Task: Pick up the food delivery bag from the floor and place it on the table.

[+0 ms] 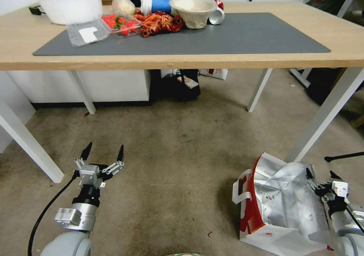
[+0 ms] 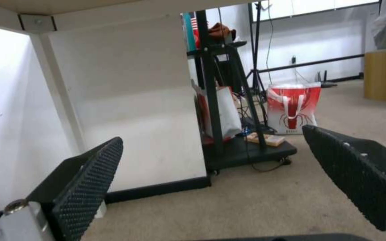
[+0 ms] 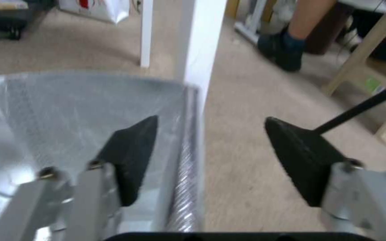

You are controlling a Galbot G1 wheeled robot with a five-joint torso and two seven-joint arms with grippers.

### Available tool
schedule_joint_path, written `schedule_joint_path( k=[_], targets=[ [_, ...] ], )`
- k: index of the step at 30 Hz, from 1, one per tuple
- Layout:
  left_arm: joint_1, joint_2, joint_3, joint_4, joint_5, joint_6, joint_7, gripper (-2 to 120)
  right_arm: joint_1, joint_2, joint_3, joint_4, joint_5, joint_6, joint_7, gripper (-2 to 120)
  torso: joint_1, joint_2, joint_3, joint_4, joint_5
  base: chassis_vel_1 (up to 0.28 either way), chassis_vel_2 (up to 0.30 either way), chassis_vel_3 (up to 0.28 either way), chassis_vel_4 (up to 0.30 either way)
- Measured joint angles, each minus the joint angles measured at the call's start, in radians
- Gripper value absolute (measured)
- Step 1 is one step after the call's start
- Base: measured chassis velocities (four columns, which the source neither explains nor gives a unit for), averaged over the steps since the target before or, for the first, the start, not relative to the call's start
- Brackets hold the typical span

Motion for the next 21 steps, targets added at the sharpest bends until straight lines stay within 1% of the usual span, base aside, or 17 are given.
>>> schedule_joint_path(
  k=[1,3,4,5,6,7,9,10,11,13,14,15,16,21],
  targets=[
    [0.0,-0.001,0.0,0.0,0.001,-0.001,0.0,100,0.002,0.0,-0.005,-0.001,0.005,-0.01,0.001,54,0.0,0.0,0.0,0.0,-0.0001,0.0,0.0,0.0,0.0],
    [0.0,-0.001,0.0,0.001,0.001,-0.002,0.0,100,0.003,0.0,-0.009,-0.002,0.007,-0.014,0.001,52,0.0,0.0,0.0,0.0,-0.0001,0.0,0.0,0.0,0.0],
    [0.0,-0.001,0.0,0.001,0.002,-0.003,-0.001,100,0.005,0.001,-0.015,-0.005,0.011,-0.023,0.002,45,0.0,0.0,0.0,0.0,0.0,0.0,0.0,0.0,0.0],
    [0.0,-0.001,0.0,0.001,0.003,-0.003,-0.001,100,0.007,0.002,-0.019,-0.006,0.015,-0.027,0.002,41,0.0,0.0,0.0,0.0,0.0,0.0,0.0,0.0,0.0],
    [0.0,-0.001,0.0,0.001,0.003,-0.003,-0.001,100,0.008,0.003,-0.02,-0.007,0.016,-0.028,0.002,37,0.0,0.0,0.0,0.0,0.0,0.0,0.0,0.0,0.0],
    [0.0,-0.001,0.0,0.001,0.003,-0.003,-0.001,100,0.008,0.003,-0.02,-0.007,0.016,-0.028,0.002,37,0.0,0.0,0.0,0.0,0.0,0.0,0.0,0.0,0.0],
    [0.0,-0.001,0.0,0.001,0.003,-0.004,-0.001,100,0.008,0.004,-0.023,-0.007,0.018,-0.029,0.003,25,0.0,0.0,0.0,0.0,-0.0001,0.0,0.0,0.0,0.0],
    [0.0,-0.001,0.0,0.001,0.003,-0.004,-0.001,100,0.008,0.004,-0.023,-0.007,0.018,-0.029,0.003,25,0.0,0.0,0.0,0.0,-0.0001,0.0,0.0,0.0,0.0],
    [0.0,-0.001,0.0,0.001,0.004,-0.005,-0.001,100,0.007,0.004,-0.023,-0.007,0.019,-0.029,0.005,19,0.0,0.0,0.0,0.0001,0.0,0.0,0.0,0.0,0.0],
    [0.0,-0.001,0.001,0.0,0.004,-0.005,-0.001,100,0.005,0.004,-0.023,-0.007,0.021,-0.027,0.005,11,0.0,0.0,0.0,0.0,0.0,0.0,0.0,0.0,0.0],
    [0.0,-0.001,0.001,0.0,0.004,-0.005,-0.001,100,0.005,0.004,-0.023,-0.007,0.021,-0.027,0.005,11,0.0,0.0,0.0,0.0,0.0,0.0,0.0,0.0,0.0],
    [0.0,-0.001,0.001,0.0,0.004,-0.005,-0.001,100,0.004,0.004,-0.022,-0.007,0.022,-0.024,0.006,5,0.0,0.0,0.0,0.0,-0.0001,0.0,0.0,0.0,0.0],
    [0.0,-0.001,0.001,0.0,0.004,-0.005,-0.001,100,0.003,0.003,-0.022,-0.007,0.023,-0.023,0.006,2,0.0,0.0,0.0,0.0,-0.0001,0.0,0.0,0.0,0.0],
    [0.001,-0.001,0.001,0.0,0.004,-0.006,-0.001,100,0.0,0.003,-0.02,-0.007,0.027,-0.014,0.008,0,0.0,0.0,0.0,0.0,0.0,0.0,0.0,0.0,0.0]
  ],
)
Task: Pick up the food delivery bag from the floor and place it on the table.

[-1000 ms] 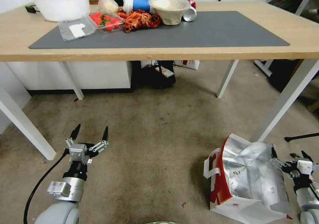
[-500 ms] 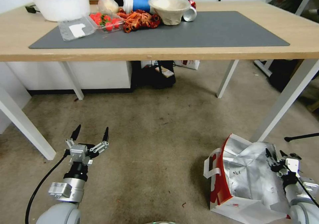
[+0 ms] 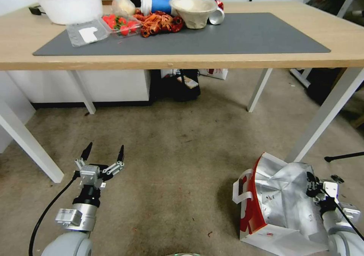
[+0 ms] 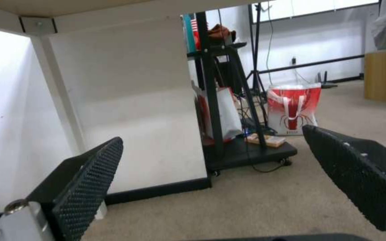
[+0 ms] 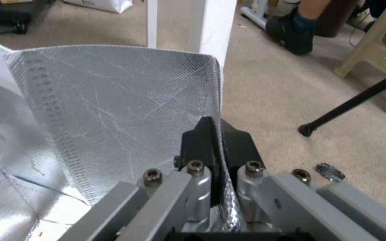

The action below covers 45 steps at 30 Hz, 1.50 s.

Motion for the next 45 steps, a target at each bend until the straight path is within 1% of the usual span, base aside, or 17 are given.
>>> schedule_joint_path(
  k=[5,11,14,15,16,18,22,24,29,32,33,35,36,37,43,45],
  targets=[
    [0.003,-0.001,-0.001,-0.001,0.001,-0.003,0.0,100,-0.009,0.007,-0.003,0.02,0.013,0.023,0.009,0,0.0,0.0,0.0,0.0001,0.0001,0.0,0.0,0.0,0.0],
    [0.004,-0.004,-0.001,-0.004,0.003,-0.004,0.0,100,-0.042,0.027,-0.017,0.09,0.033,0.059,0.011,0,0.0,0.0,0.0,-0.0001,-0.0001,0.0,0.0,0.0,0.0],
    [0.004,-0.006,-0.002,-0.005,0.003,-0.005,0.0,100,-0.067,0.044,-0.032,0.162,0.039,0.073,0.017,0,0.0,0.0,0.0,0.0,0.0,0.0,0.0,0.0,0.0],
    [0.004,-0.006,-0.002,-0.005,0.003,-0.005,0.0,100,-0.067,0.044,-0.032,0.162,0.039,0.073,0.017,0,0.0,0.0,0.0,0.0,0.0,0.0,0.0,0.0,0.0],
    [0.005,-0.007,-0.004,-0.005,0.003,-0.008,0.0,100,-0.081,0.051,-0.044,0.204,0.04,0.079,0.023,0,0.0,0.0,0.0,0.0,-0.0002,0.0,0.0,0.0,0.0],
    [0.006,-0.008,-0.006,-0.006,0.003,-0.01,-0.001,100,-0.095,0.057,-0.056,0.245,0.039,0.085,0.026,0,0.0,0.0,0.0,0.0001,-0.0002,0.0,0.0,0.0,0.0],
    [0.007,-0.008,-0.007,-0.006,0.002,-0.013,-0.002,100,-0.107,0.064,-0.071,0.286,0.036,0.091,0.028,0,0.0,0.0,0.0,0.0,-0.0002,0.0,0.0,0.0,0.0],
    [0.007,-0.009,-0.011,-0.004,-0.001,-0.02,-0.003,100,-0.125,0.074,-0.103,0.355,0.025,0.094,0.027,0,0.0,0.0,0.0,0.0001,-0.0002,0.0,0.0,0.0,0.0],
    [0.007,-0.009,-0.014,0.0,-0.008,-0.028,-0.003,100,-0.139,0.076,-0.132,0.404,0.017,0.095,0.024,0,0.0,0.0,0.0,0.0001,-0.0002,0.0,0.0,0.0,0.0],
    [0.006,-0.007,-0.019,-0.002,-0.029,-0.032,0.009,100,-0.155,0.062,-0.164,0.466,0.017,0.093,0.02,0,0.0,0.0,0.0,0.0,-0.0001,0.0,0.0,0.0,0.0],
    [0.006,-0.007,-0.019,-0.002,-0.029,-0.032,0.009,100,-0.155,0.062,-0.164,0.466,0.017,0.093,0.02,0,0.0,0.0,0.0,0.0,-0.0001,0.0,0.0,0.0,0.0],
    [0.005,-0.005,-0.019,-0.008,-0.04,-0.028,0.012,100,-0.159,0.046,-0.178,0.492,0.016,0.097,0.018,0,0.0,0.0,0.0,0.0001,0.0,0.0,0.0,0.0,0.0],
    [0.002,-0.004,-0.019,-0.011,-0.05,-0.023,0.018,100,-0.165,0.021,-0.193,0.516,0.015,0.103,0.017,0,0.0,0.0,0.0,0.0001,0.0,0.0,0.0,0.0,0.0],
    [0.002,-0.004,-0.019,-0.011,-0.05,-0.023,0.018,100,-0.165,0.021,-0.193,0.516,0.015,0.103,0.017,0,0.0,0.0,0.0,0.0001,0.0,0.0,0.0,0.0,0.0],
    [0.001,0.001,-0.025,-0.017,-0.081,-0.012,0.045,100,-0.179,-0.046,-0.238,0.576,0.025,0.121,0.018,0,0.0,0.0,0.0,0.0,0.0001,0.0,0.0,0.0,0.0],
    [0.0,0.002,-0.026,-0.019,-0.084,-0.012,0.048,100,-0.179,-0.057,-0.244,0.589,0.029,0.122,0.018,0,0.0,0.0,0.0,0.0001,0.0,0.0,0.0,0.0,0.0]
  ],
)
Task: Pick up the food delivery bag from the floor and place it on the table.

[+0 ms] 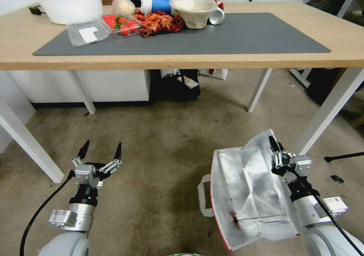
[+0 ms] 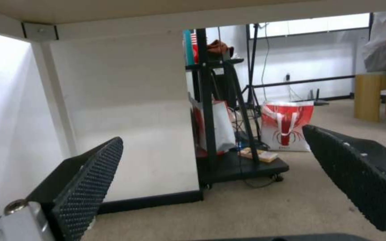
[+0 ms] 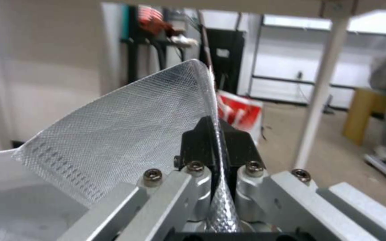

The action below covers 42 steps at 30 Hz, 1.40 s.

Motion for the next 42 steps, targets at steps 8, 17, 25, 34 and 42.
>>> schedule_joint_path(
  k=[8,17,25,34,42],
  targets=[
    [-0.003,0.004,-0.013,-0.004,0.0,-0.012,0.011,100,-0.01,-0.052,-0.01,0.076,0.104,0.014,-0.094,0,0.0,0.0,0.0,0.0,-0.0001,0.0,0.0,0.0,0.0],
    [-0.002,0.007,-0.021,-0.016,0.01,-0.021,0.014,100,-0.013,-0.121,0.046,0.138,0.289,0.043,-0.283,0,0.0,0.0,0.0,-0.0001,0.0,0.0,0.0,0.0,0.0],
    [0.003,0.007,-0.026,-0.028,0.011,-0.021,0.013,100,0.001,-0.148,0.066,0.136,0.48,0.063,-0.516,0,0.0,0.0,0.0,0.0,0.0001,0.0,0.0,0.0,0.0],
    [0.012,0.005,-0.027,-0.04,0.013,-0.016,0.012,100,0.002,-0.149,0.116,0.126,0.613,0.032,-0.709,0,0.0,0.0,0.0,-0.0001,0.0,0.0,0.0,0.0,0.0],
    [0.016,0.001,-0.029,-0.031,0.02,-0.036,0.018,100,0.014,-0.152,0.14,0.12,0.652,-0.014,-0.812,0,0.001,0.005,0.002,-0.0002,-0.0001,0.0,0.0,0.0,0.0]
  ],
)
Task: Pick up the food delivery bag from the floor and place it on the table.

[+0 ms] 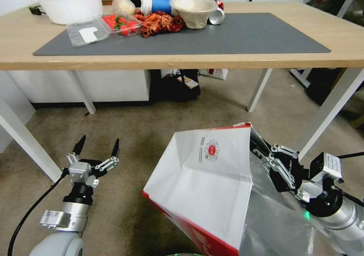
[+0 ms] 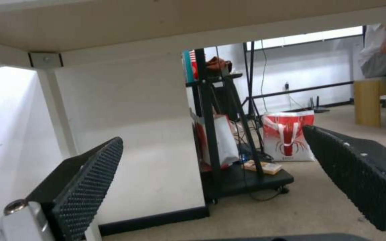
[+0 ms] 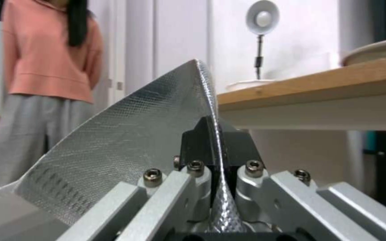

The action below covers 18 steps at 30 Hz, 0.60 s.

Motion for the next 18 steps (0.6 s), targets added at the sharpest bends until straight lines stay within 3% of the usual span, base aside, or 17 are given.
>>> schedule_joint_path(
  k=[15,18],
  targets=[
    [0.009,0.0,-0.008,-0.006,0.018,-0.003,-0.001,100,0.009,0.017,0.001,-0.017,0.003,-0.013,-0.057,0,0.004,0.061,0.058,0.0,0.0,0.0,0.0,0.0,0.0],
    [0.01,0.007,-0.008,-0.013,0.005,0.024,-0.015,100,0.018,0.014,0.008,-0.017,0.012,-0.025,-0.059,0,0.006,0.078,0.073,-0.0001,0.0,0.0,0.0,0.0,0.0]
  ],
)
